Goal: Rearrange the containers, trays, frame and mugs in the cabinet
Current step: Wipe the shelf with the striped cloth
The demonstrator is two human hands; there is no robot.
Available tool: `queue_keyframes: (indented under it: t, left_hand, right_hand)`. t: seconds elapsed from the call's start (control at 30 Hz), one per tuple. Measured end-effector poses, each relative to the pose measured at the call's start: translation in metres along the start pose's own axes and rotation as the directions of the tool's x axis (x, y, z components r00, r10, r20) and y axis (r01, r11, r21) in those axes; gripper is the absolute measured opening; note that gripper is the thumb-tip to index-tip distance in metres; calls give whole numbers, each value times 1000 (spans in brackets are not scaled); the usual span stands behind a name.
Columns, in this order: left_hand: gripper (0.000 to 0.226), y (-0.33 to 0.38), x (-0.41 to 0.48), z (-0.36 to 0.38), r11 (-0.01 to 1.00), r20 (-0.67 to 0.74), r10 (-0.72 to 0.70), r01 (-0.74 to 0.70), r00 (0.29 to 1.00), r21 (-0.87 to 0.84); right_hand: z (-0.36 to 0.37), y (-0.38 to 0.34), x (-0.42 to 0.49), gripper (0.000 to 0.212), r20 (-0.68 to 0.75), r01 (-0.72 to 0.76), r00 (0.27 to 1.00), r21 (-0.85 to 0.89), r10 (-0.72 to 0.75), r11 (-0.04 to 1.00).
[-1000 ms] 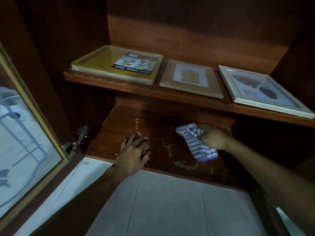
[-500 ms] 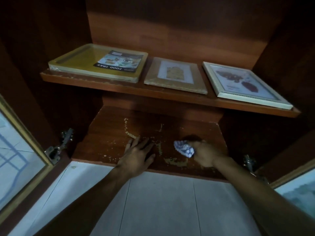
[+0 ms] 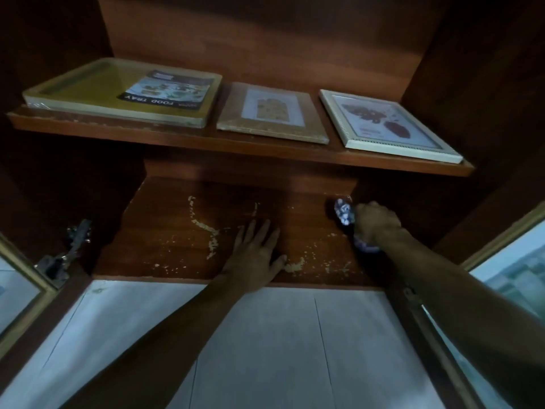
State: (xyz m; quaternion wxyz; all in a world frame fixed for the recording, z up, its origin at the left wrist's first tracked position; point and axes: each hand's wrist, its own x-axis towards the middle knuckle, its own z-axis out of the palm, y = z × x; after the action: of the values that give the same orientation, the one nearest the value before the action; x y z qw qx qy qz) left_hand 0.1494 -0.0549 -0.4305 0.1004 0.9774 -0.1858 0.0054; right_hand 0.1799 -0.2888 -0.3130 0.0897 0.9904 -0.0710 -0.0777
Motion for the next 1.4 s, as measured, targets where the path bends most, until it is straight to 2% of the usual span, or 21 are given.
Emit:
queue_keyframes:
  t: [0.07, 0.13, 0.2, 0.27, 0.37, 0.43, 0.53, 0.6, 0.7, 0.8, 0.87, 0.93, 1.1, 1.27, 1.33, 1.4]
  left_hand:
    - [73, 2, 2, 6, 1000, 21, -1, 1, 1000, 19]
    - [79, 0, 3, 9, 999, 12, -1, 1, 1000, 36]
    - [80, -1, 3, 10, 999, 3, 0, 0, 1000, 42]
    - [80, 0, 3, 10, 999, -11, 4, -3, 1000, 52]
    - [90, 1, 2, 9, 998, -27, 8, -6, 1000, 57]
    - [87, 0, 1, 9, 999, -32, 7, -5, 999, 40]
    - [74, -3, -1, 7, 1000, -22, 0, 0, 1000, -2]
    - [70, -8, -5, 5, 1000, -19, -10, 10, 1000, -4]
    - [81, -22, -15, 2, 999, -15, -49, 49, 999, 2]
    - [91, -37, -28, 1, 998, -56, -63, 62, 996, -10]
    - [95, -48, -36, -1, 996, -39, -87, 88, 995, 1]
    - [97, -58, -43, -4, 991, -14, -130, 131, 991, 29]
    - [86, -74, -59, -6, 986, -93, -167, 168, 982, 9]
    - [86, -73, -63, -8, 985, -84, -169, 170, 982, 8]
    - [86, -71, -64, -9, 985, -74, -169, 170, 983, 12]
    - [87, -71, -65, -9, 985, -60, -170, 172, 984, 18]
  right_hand:
    - [14, -5, -4, 39, 90, 29, 995, 16, -31, 999]
    - [29, -11, -15, 33, 83, 75, 994, 14, -76, 997]
    - [40, -17, -32, 38, 59, 120, 991, 15, -120, 993]
    - [44, -20, -47, 39, 109, 189, 975, 45, -193, 981]
    - [30, -12, -63, 41, 264, 235, 915, 266, -305, 935]
    - [11, -2, -66, 40, 263, 192, 908, 428, -325, 883]
    - [-11, 12, -47, 30, 125, 93, 974, 544, -190, 834]
    - [-18, 16, -22, 25, 79, 25, 994, 488, -73, 873]
    - [-13, 10, 13, 20, 71, -32, 997, 396, 4, 918]
    - [6, -11, 31, 40, 41, -26, 999, 400, 11, 916]
    - [18, -36, 27, 45, 57, 49, 995, 395, -78, 917]
    - [25, -64, 11, 38, 51, 174, 977, 384, -209, 907]
    - [42, -100, -42, 27, 45, 416, 864, 501, -502, 759]
    - [37, -101, -69, 27, 123, 411, 804, 593, -582, 693]
    - [29, -95, -74, 25, 95, 377, 824, 645, -559, 664]
    - [17, -88, -74, 23, 21, 320, 864, 748, -502, 582]
